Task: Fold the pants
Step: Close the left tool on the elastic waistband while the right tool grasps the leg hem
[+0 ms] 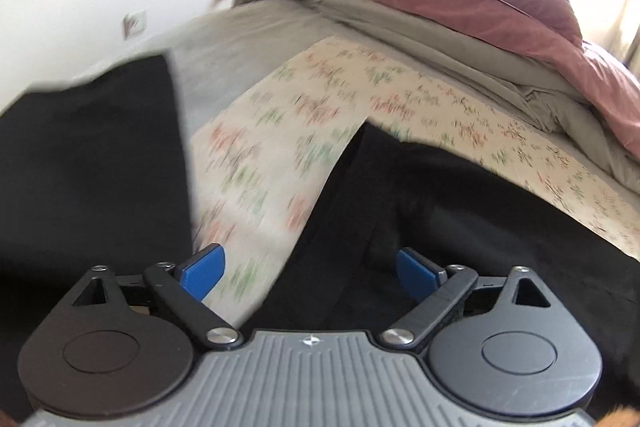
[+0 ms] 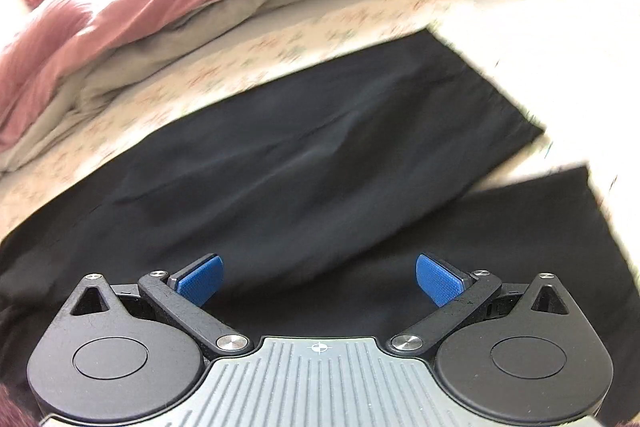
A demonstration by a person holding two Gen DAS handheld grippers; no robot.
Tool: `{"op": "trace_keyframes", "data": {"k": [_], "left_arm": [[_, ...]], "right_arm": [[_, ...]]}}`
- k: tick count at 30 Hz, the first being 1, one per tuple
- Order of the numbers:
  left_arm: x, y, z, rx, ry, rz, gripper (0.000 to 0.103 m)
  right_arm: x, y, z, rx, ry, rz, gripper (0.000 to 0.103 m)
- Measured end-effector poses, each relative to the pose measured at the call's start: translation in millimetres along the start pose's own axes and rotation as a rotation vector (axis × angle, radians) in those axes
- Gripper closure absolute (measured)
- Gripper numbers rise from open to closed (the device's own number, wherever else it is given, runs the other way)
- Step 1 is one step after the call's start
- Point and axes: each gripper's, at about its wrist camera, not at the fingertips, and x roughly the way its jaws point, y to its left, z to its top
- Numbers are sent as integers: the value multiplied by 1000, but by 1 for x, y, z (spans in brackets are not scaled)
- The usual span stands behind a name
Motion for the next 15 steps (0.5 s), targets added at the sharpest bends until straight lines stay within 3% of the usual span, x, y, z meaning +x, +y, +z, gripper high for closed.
{"op": "trace_keyframes", "data": {"k": [4,7,12,15], "left_arm": [[44,-32,26,137,1,12,2],[70,-43,34,156,2,-14,2],[107,-58,38,208,46,22,4],[121,-68,38,282,52,32,8]], "right_arm": [[16,-32,35,35,-38,-41,0],[37,-60,63,78,-56,-109,0],[81,-75,105,-22,-22,-227,0],[98,-81,133,-53,-31,-223,0]]}}
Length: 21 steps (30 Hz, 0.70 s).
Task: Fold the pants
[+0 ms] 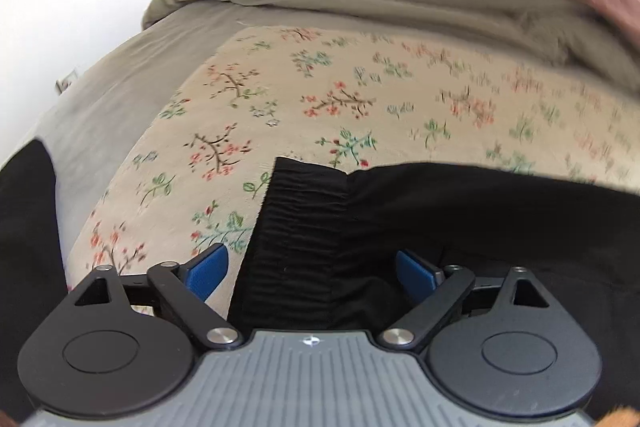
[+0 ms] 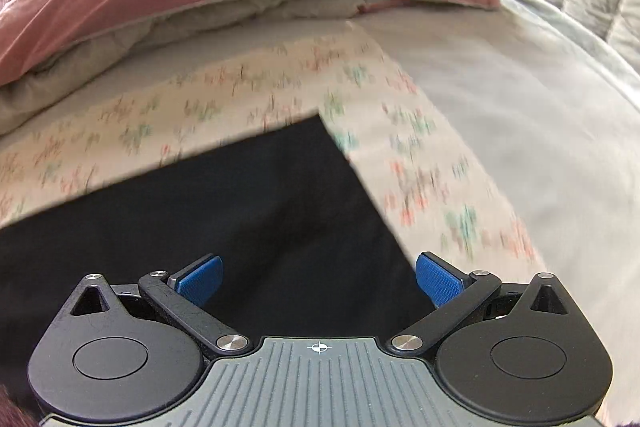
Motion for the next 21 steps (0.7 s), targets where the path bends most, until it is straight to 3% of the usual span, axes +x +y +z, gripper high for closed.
{"op": "trace_keyframes", "data": {"k": [6,10,12,13,14,15,17,19,21], "left_arm": [[14,-1,13,-20,-22,-14,26],[17,-1,15,1,-31,-27,34],[17,-4,17,29,-35,-31,44],[17,-7,16,43,-43,-26,53],[16,-11,18,59,-53,-34,71],[14,-14,19,59,-56,-43,73],[12,-22,19,73,-69,-21,78],[8,-27,20,79,-90,-16,79],[7,-25,20,66,-99,-23,79]], "right_arm": [[49,9,45,-32,14,-10,3],[85,11,59,11,26,17,18],[98,11,59,29,22,18,26],[98,12,58,16,-6,17,47],[97,15,58,-11,-23,9,81],[95,17,61,-24,-27,-12,94],[92,18,67,-30,-18,-16,103],[84,17,71,-58,-46,-101,103],[74,7,75,-30,-79,-79,103]]}}
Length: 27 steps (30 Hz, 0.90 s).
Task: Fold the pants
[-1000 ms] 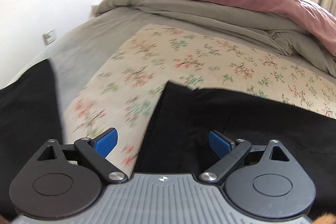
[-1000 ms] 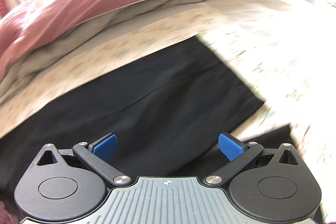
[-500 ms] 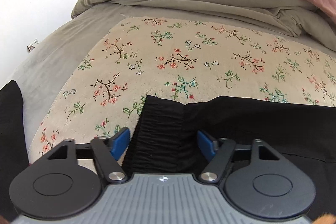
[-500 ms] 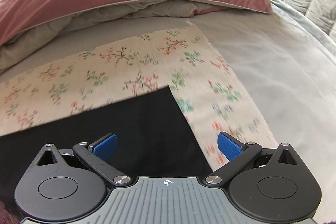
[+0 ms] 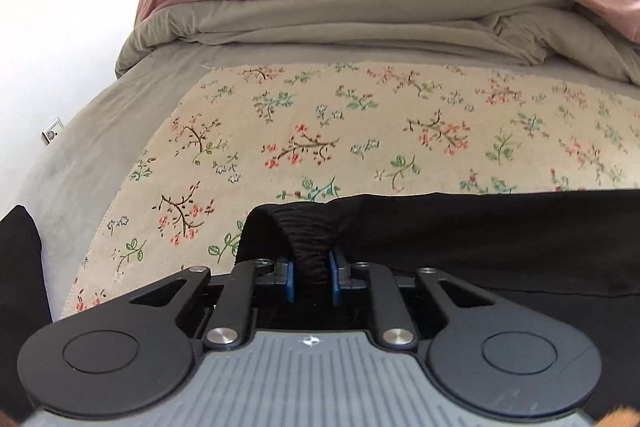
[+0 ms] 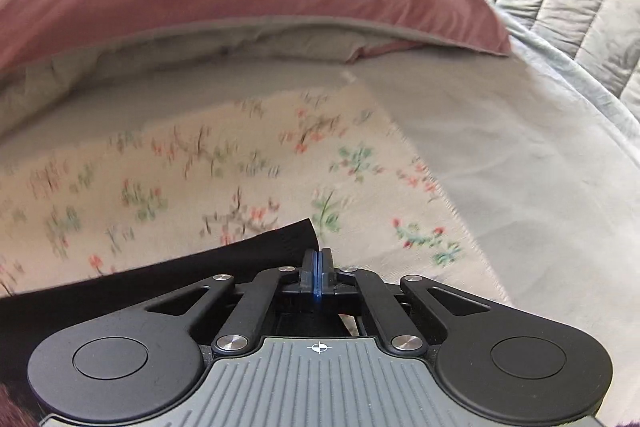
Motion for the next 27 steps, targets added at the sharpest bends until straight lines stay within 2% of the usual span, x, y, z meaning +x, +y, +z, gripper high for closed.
{"op": "trace_keyframes", "data": {"k": [4,6,11,15,18,20,24,27], "left_arm": [[-3,6,0,-28,-19,-7,79],[-6,4,1,-29,-34,2,79],[-35,9,9,-73,-153,10,81],[-68,18,18,-114,-214,-5,81],[-91,31,16,-145,-272,-32,80],[-96,32,12,-137,-262,-48,80],[-99,24,6,-141,-240,-44,80],[-100,21,3,-130,-238,-44,80]], "right_arm": [[-10,4,-3,-75,-30,-10,103],[-11,3,-2,-57,-37,-8,103],[-26,11,3,-35,-89,-52,103],[-83,8,29,-12,-198,-76,103],[-154,-7,53,16,-336,-37,103],[-194,-20,62,21,-379,-7,103],[-220,-34,58,10,-328,-16,103],[-214,-35,38,-19,-297,-58,103]]}}
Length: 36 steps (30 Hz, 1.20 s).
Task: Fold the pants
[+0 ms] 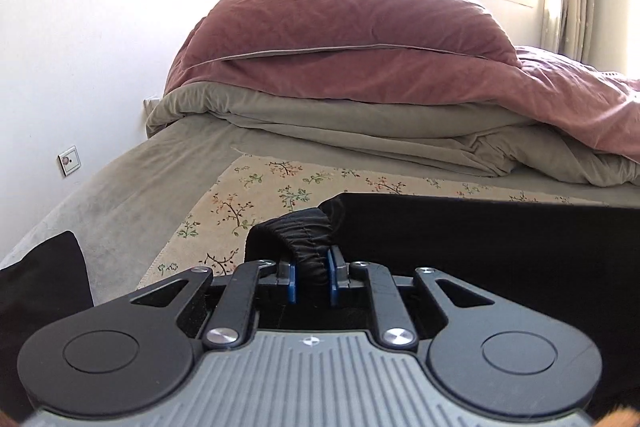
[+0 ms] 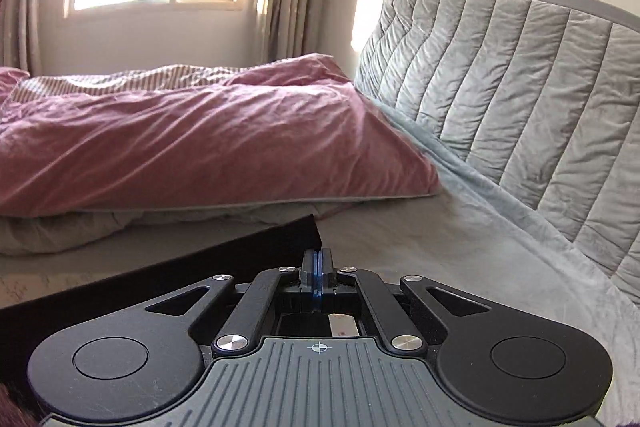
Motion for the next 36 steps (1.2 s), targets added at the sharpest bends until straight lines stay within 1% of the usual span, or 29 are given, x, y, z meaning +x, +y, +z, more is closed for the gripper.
{"op": "trace_keyframes", "data": {"k": [4,7,11,13,14,15,16,17,18,19,20,21,22,23,24,25,27,28,30,31,32,34,36], "left_arm": [[4,4,-4,9,14,-2,80],[9,1,-2,20,22,6,80],[17,-3,0,27,33,24,80],[17,-1,2,-7,20,26,80],[13,3,4,-42,-7,15,81],[5,9,4,-82,-53,-7,81],[-3,15,3,-111,-101,-24,81],[-12,23,-2,-140,-149,-40,81],[-20,33,-11,-170,-179,-56,81],[-26,41,-18,-190,-191,-71,80],[-31,53,-29,-210,-197,-88,80],[-34,66,-41,-226,-191,-101,80],[-35,75,-52,-235,-169,-120,79],[-36,85,-64,-237,-131,-148,79],[-38,90,-76,-225,-95,-160,78],[-41,93,-88,-210,-70,-168,76],[-51,95,-111,-181,-25,-209,74],[-57,96,-122,-165,-6,-217,69],[-65,93,-134,-116,32,-195,58],[-68,93,-138,-89,51,-181,45],[-71,93,-143,-72,71,-169,36],[-77,95,-146,-60,117,-147,27],[-86,100,-147,-70,153,-145,22]], "right_arm": [[20,-5,-37,21,64,-1,103],[39,-5,-54,32,116,0,103],[56,7,-65,24,157,-10,103],[63,12,-64,19,162,-17,103],[63,15,-59,21,150,-21,103],[57,17,-52,29,116,-19,103],[44,18,-40,46,51,-7,103],[28,17,-29,73,-39,16,103],[9,14,-22,111,-132,52,103],[-9,7,-16,149,-209,88,103],[-26,1,-15,180,-265,125,103],[-42,-6,-19,197,-298,165,103],[-55,-12,-26,193,-309,210,103],[-67,-18,-38,168,-302,244,103],[-75,-24,-55,137,-277,255,103],[-80,-32,-76,116,-230,254,103],[-76,-50,-129,92,-83,251,103],[-71,-61,-159,89,-6,245,103],[-59,-80,-215,102,131,230,103],[-55,-91,-239,128,185,226,103],[-54,-100,-258,149,219,225,103],[-57,-112,-284,191,250,227,103],[-61,-118,-296,218,274,233,103]]}}
